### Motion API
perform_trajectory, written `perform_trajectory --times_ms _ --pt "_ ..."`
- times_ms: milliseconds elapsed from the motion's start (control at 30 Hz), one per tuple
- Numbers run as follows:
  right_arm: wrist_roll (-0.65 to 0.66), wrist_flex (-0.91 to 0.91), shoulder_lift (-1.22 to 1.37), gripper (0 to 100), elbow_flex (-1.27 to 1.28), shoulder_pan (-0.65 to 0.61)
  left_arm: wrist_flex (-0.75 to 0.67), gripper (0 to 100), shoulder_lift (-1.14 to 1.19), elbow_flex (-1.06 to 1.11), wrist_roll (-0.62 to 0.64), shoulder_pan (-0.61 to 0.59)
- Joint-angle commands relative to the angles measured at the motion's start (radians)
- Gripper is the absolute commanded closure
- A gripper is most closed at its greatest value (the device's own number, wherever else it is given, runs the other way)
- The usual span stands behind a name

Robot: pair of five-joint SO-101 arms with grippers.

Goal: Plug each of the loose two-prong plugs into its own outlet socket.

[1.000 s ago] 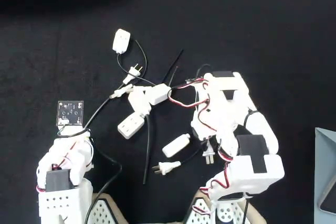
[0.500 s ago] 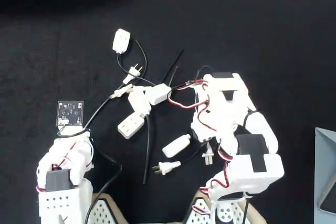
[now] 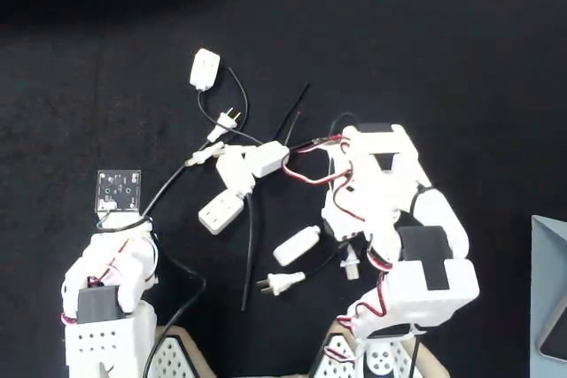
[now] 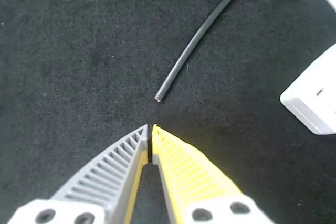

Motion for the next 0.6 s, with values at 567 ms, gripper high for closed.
perform_trajectory --times_ms 567 --pt "0.009 0.121 -0.237 98.7 -0.028 -0.044 0.002 97 -0.003 0.013 0.002 -0.008"
